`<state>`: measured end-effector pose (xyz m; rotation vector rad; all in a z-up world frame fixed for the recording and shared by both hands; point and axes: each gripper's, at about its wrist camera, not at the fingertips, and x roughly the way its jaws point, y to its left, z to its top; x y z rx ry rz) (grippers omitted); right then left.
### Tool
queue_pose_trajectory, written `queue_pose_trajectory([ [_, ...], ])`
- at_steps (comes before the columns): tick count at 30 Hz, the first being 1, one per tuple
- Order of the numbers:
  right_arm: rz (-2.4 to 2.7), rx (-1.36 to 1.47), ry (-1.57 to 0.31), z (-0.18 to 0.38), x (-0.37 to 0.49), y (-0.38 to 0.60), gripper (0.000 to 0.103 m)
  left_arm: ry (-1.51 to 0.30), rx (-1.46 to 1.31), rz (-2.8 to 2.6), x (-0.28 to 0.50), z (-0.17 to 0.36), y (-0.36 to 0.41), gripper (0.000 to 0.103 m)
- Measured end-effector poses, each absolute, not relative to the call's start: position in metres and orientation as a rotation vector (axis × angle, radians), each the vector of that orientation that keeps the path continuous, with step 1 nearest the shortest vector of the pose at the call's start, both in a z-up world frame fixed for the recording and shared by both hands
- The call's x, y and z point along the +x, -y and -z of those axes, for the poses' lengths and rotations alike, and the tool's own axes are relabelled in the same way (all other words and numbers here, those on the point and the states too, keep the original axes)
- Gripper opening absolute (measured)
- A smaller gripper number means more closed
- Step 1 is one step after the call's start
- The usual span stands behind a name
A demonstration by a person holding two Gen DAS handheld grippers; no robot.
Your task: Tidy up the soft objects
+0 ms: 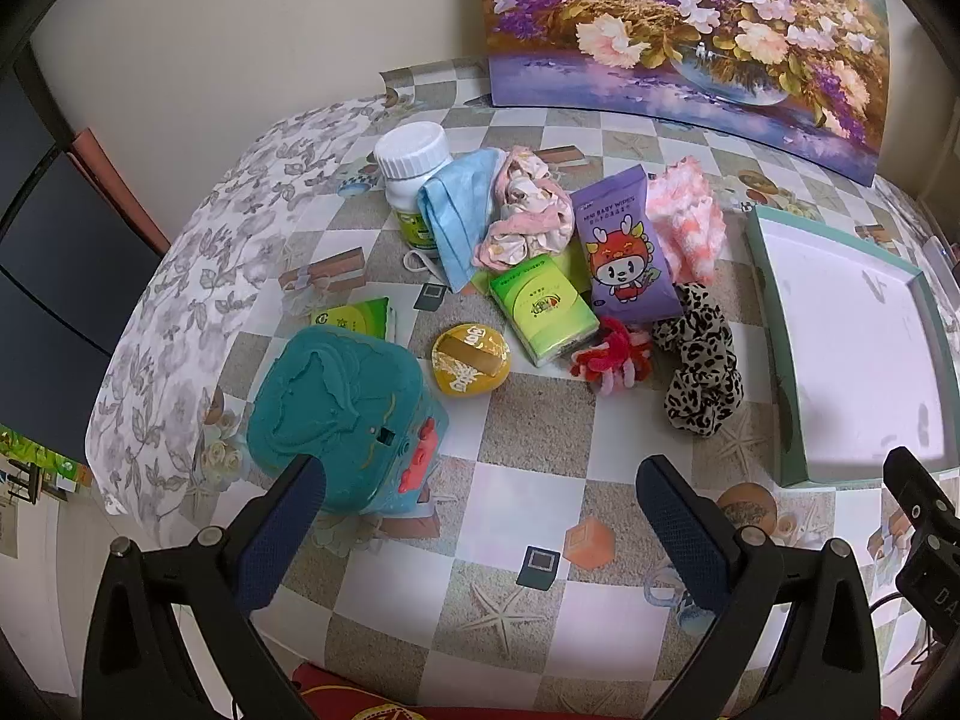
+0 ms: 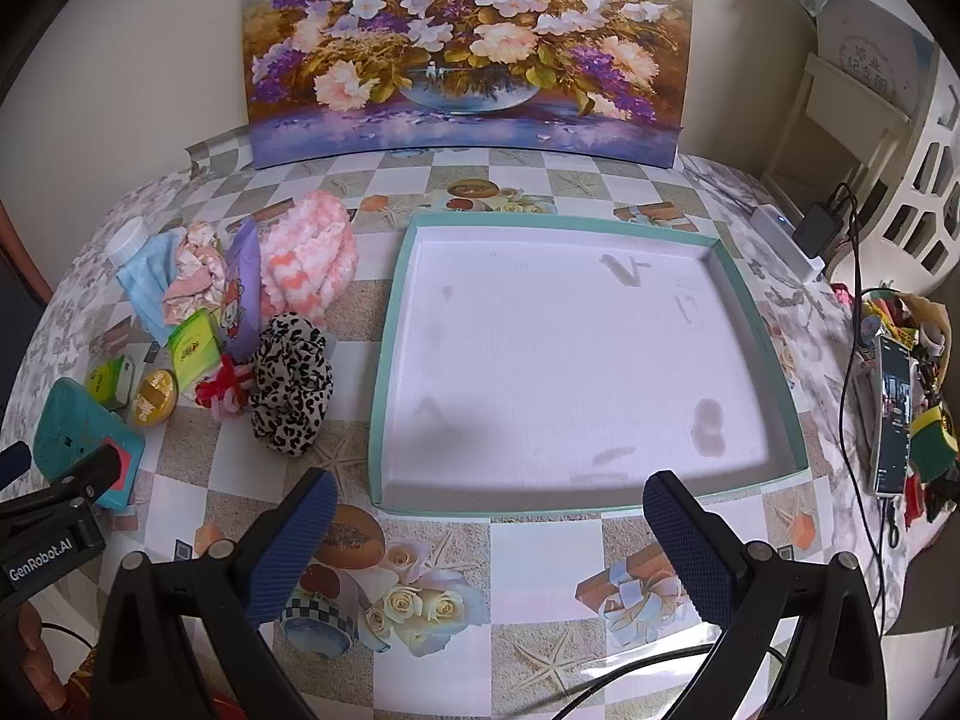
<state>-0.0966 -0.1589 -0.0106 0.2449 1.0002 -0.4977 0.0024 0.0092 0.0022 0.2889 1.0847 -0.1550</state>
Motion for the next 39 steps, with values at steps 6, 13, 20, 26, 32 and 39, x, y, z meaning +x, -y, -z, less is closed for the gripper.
queue_pose_trajectory([
  [6,0.498,0.247,-0.999,0.010,-0.097,0.159,0.103,-1.084,0.291,0.155,0.002,-0.003,-0.009,0.103],
  [13,0.497,0.246,-1.001,0.010,-0.097,0.160,0.103,-1.086,0.288,0.164,0.002,-0.005,-0.012,0.103],
  [20,0.445,0.277,-0.904,-0.013,-0.095,0.163,0.103,-1.101,0.212,0.217,0.019,-0.020,-0.029,0.103],
  [26,0.362,0.276,-0.877,-0.029,-0.060,0.152,0.103,-1.092,0.170,0.187,0.066,-0.043,-0.062,0.103],
  [32,0.250,0.331,-0.998,0.000,-0.015,0.136,0.103,-1.202,0.171,0.180,0.118,-0.022,-0.088,0.103],
  [39,0.228,0.378,-1.108,0.035,0.018,0.134,0.097,-1.403,0.188,0.201,0.162,0.027,-0.098,0.103],
])
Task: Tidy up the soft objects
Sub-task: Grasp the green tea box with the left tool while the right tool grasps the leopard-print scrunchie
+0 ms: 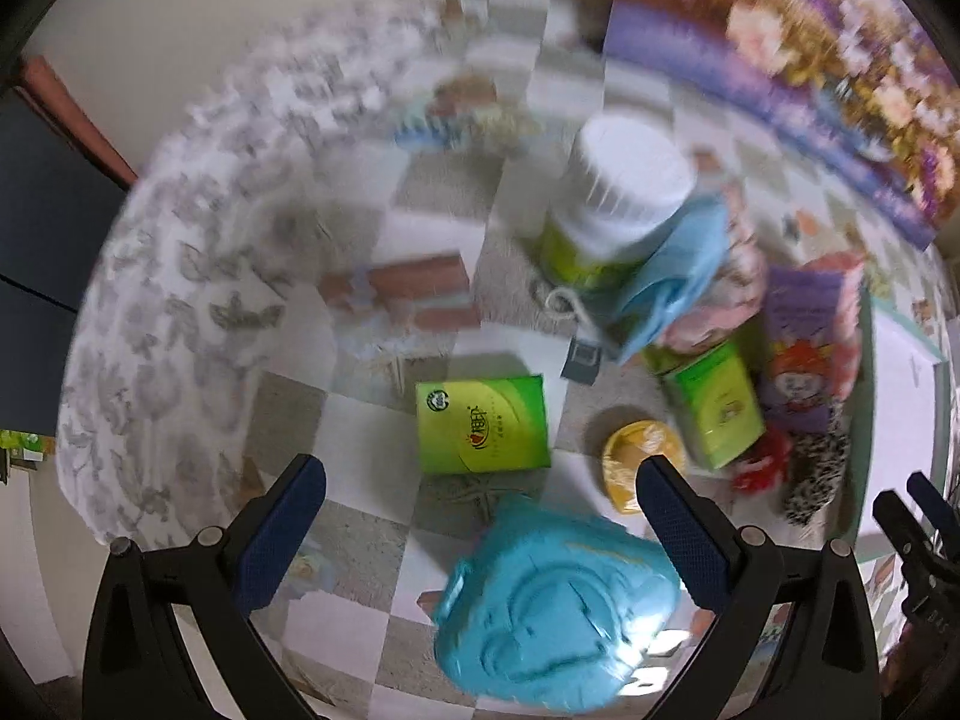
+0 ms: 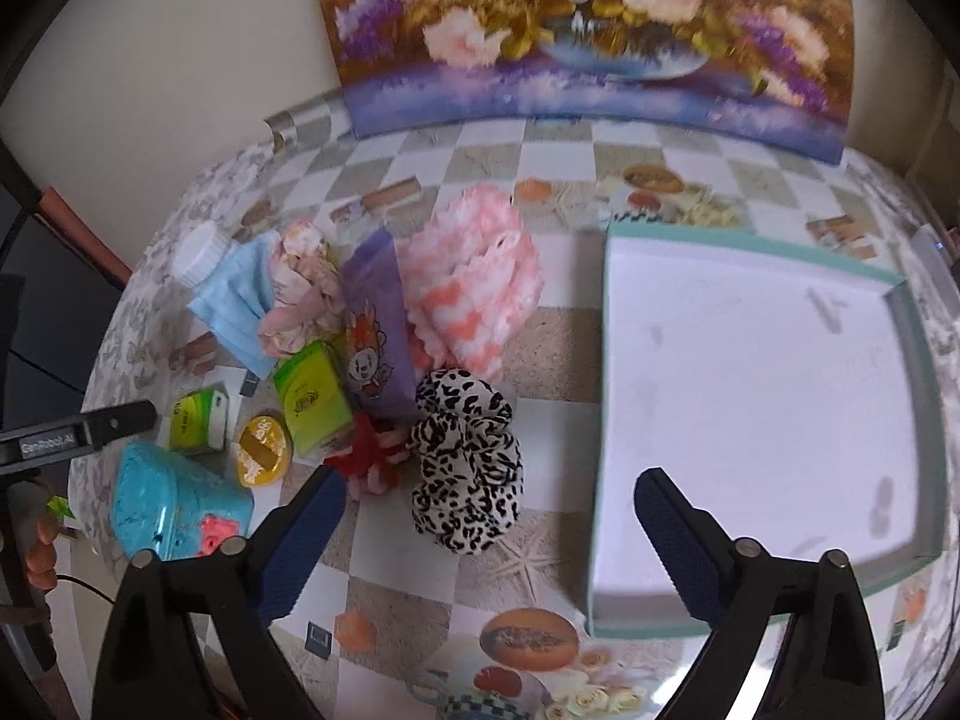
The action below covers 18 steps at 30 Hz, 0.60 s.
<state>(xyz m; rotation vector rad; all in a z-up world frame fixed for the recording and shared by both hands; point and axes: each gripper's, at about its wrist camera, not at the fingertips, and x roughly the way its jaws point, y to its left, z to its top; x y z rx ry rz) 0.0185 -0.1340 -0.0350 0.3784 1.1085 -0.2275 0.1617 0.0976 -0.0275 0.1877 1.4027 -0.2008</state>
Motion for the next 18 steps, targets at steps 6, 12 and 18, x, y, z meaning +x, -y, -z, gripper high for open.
queue_pose_trajectory([
  [6,0.194,0.384,-1.175,0.059,0.037,0.128,0.086,-1.581,0.166,0.205,0.193,0.072,-0.096,0.103],
  [12,0.168,0.380,-1.217,0.074,0.043,0.126,0.066,-1.649,0.146,0.197,0.208,0.094,-0.096,0.086],
  [18,0.155,0.390,-1.234,0.085,0.047,0.127,0.041,-1.659,0.168,0.184,0.215,0.104,-0.093,0.070],
])
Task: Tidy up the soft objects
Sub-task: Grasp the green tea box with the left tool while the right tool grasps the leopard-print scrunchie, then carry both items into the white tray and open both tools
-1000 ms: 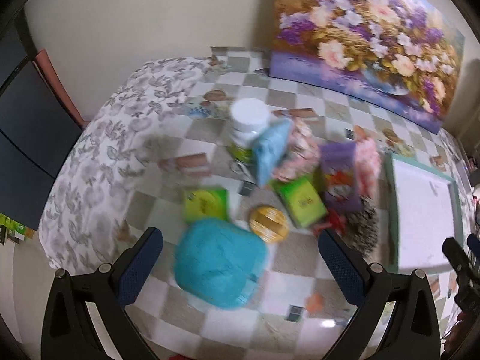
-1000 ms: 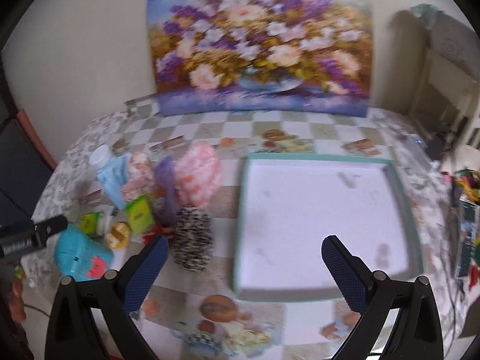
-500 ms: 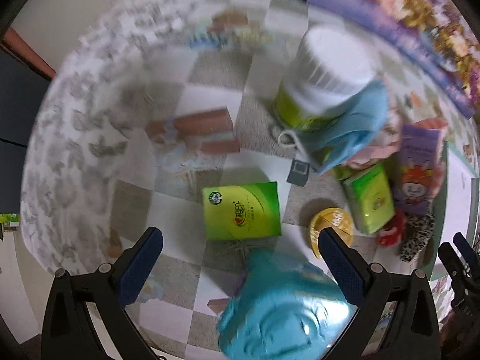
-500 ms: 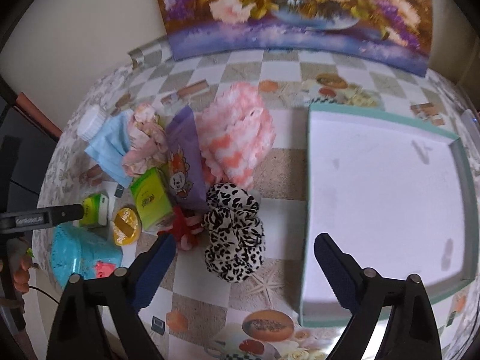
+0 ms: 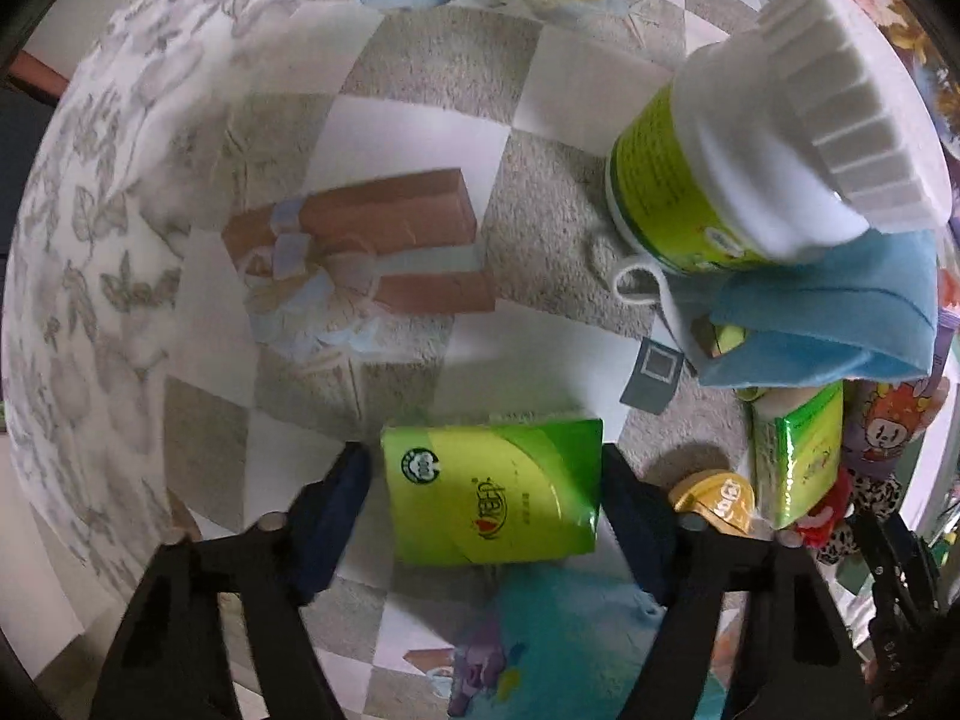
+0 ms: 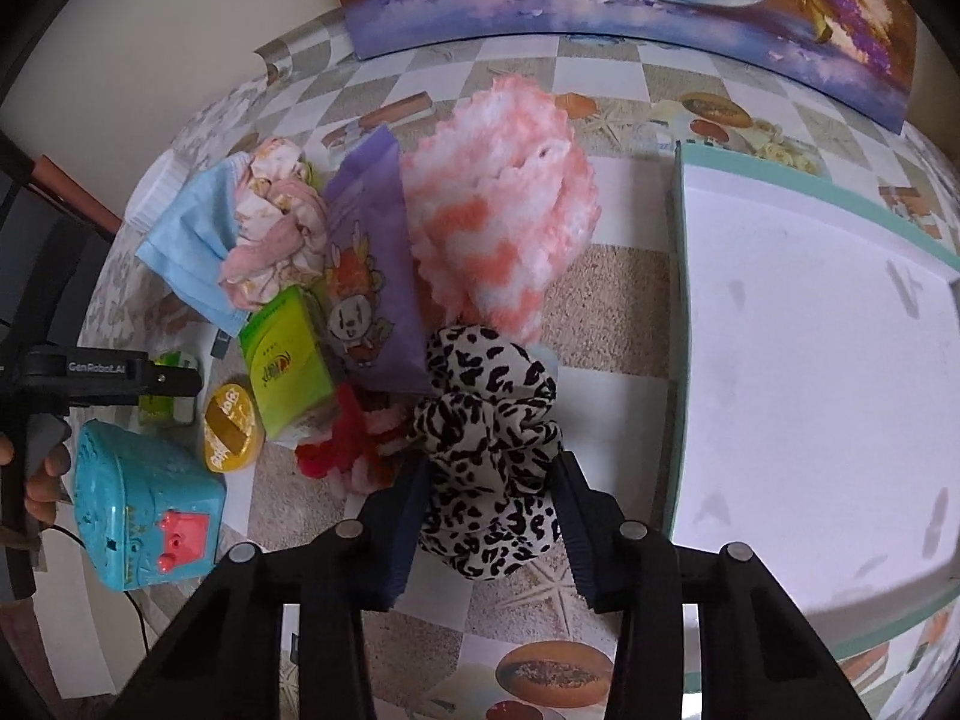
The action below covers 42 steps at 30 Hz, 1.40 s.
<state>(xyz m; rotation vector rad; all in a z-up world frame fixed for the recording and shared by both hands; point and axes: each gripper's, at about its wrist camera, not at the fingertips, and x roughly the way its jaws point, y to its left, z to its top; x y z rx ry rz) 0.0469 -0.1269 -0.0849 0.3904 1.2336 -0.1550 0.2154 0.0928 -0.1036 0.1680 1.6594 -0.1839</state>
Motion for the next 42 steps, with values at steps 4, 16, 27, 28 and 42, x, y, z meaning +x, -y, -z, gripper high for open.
queue_pose_trajectory([
  [4,0.135,0.388,-1.215,0.079,0.046,0.126,0.029,-1.651,0.159,0.179,0.216,0.099,-0.089,0.065],
  [16,0.089,0.412,-1.104,0.034,0.027,0.132,0.025,-1.520,0.090,0.156,0.193,0.048,-0.110,0.065],
  [27,0.236,0.441,-1.026,-0.005,0.012,0.179,0.025,-1.272,0.111,0.365,0.132,-0.055,-0.014,0.065],
  [28,0.270,0.452,-1.026,-0.007,0.010,0.190,0.025,-1.276,0.107,0.386,0.127,-0.053,0.002,0.065],
  [42,0.675,0.602,-1.041,0.025,-0.047,0.338,0.026,-1.388,0.138,0.582,0.071,0.020,0.188,0.065],
])
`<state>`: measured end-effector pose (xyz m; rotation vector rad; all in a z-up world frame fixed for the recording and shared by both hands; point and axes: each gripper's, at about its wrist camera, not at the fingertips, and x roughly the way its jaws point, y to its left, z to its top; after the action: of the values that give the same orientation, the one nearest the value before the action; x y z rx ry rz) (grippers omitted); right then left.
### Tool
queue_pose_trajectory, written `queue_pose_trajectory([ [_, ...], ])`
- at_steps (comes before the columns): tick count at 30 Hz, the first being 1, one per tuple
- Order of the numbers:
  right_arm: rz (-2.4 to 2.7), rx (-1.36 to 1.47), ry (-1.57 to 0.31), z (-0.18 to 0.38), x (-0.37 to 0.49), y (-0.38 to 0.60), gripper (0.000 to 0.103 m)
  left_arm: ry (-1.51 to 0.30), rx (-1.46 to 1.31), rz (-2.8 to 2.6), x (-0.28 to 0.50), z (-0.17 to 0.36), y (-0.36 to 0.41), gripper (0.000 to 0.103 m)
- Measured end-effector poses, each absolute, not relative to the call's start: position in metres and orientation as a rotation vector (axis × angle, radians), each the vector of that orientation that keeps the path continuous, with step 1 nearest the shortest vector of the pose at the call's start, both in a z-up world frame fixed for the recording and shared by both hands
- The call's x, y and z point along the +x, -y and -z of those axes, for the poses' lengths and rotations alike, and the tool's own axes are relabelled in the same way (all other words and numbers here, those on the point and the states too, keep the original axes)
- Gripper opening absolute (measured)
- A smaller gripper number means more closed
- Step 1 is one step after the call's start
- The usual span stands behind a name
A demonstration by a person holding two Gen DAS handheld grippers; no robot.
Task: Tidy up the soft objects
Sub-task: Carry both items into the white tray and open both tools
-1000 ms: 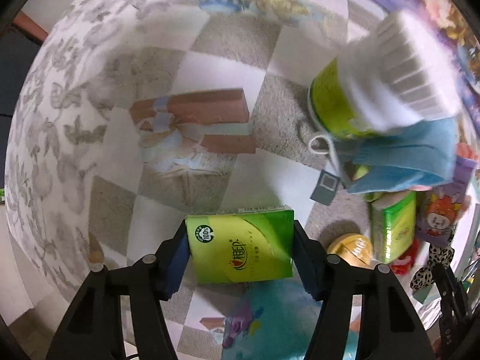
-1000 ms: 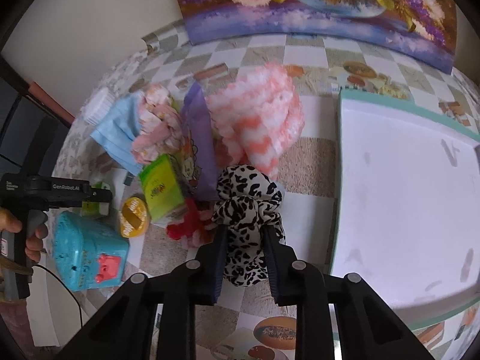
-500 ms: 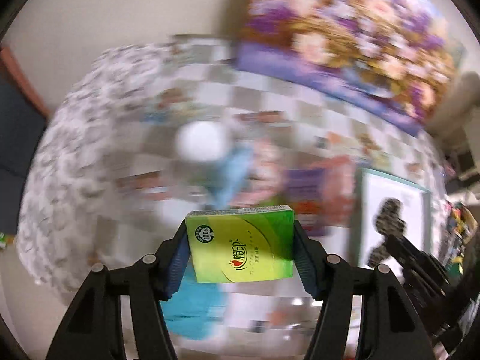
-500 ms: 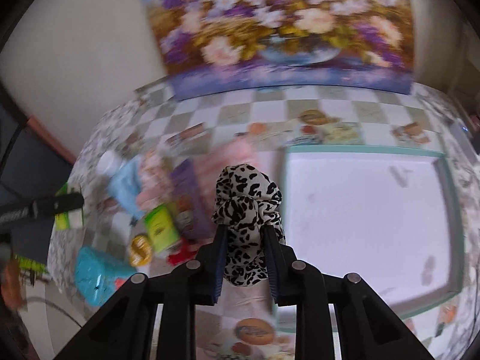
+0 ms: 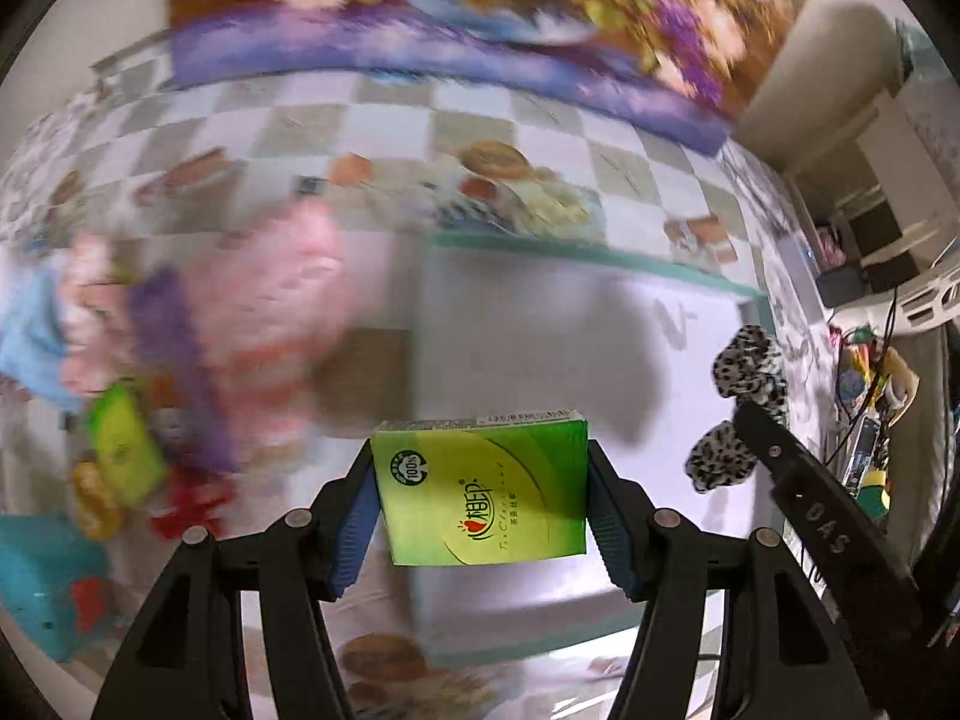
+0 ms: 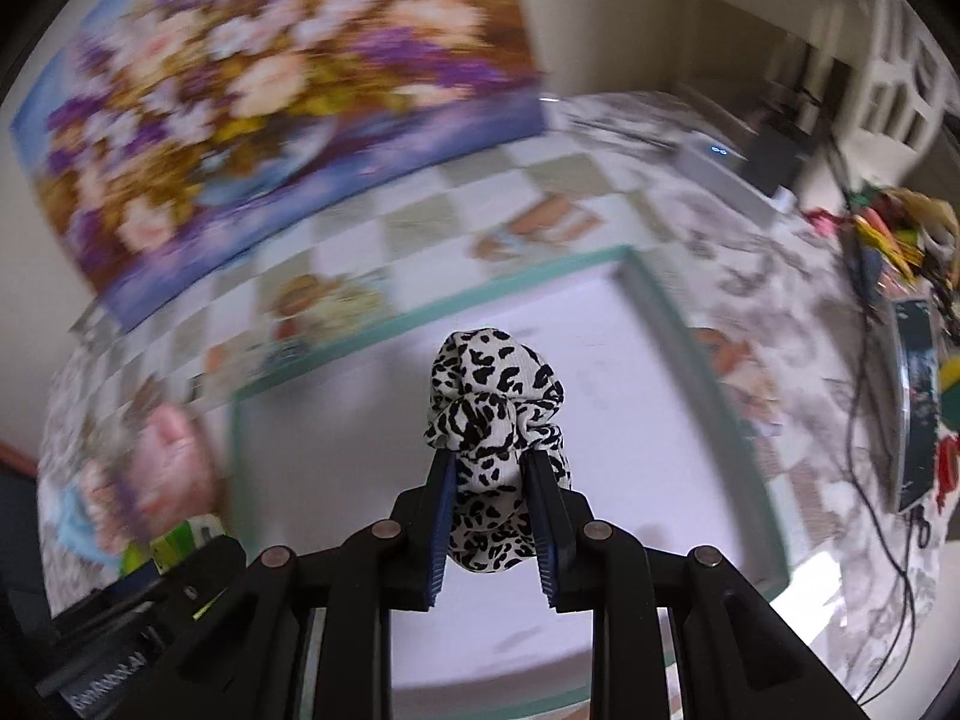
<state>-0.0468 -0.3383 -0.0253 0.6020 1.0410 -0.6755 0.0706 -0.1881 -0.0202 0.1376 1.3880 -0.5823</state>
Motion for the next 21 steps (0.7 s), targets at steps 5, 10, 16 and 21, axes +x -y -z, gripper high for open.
queue_pose_trajectory([
  [5,0.732,0.658,-1.057,0.040,-0.063,0.363,0.028,-1.397,0.170,0.594,0.062,0.043,0.211,0.067],
  [10,0.737,0.659,-1.060,0.039,-0.065,0.363,0.036,-1.387,0.150,0.570,0.067,0.041,0.202,0.077],
  [16,0.734,0.574,-1.055,0.025,-0.055,0.343,0.059,-1.370,0.080,0.512,0.083,0.023,0.168,0.078],
  [21,0.675,0.504,-1.043,0.016,-0.036,0.317,0.068,-1.289,0.061,0.336,0.106,0.001,0.106,0.091],
])
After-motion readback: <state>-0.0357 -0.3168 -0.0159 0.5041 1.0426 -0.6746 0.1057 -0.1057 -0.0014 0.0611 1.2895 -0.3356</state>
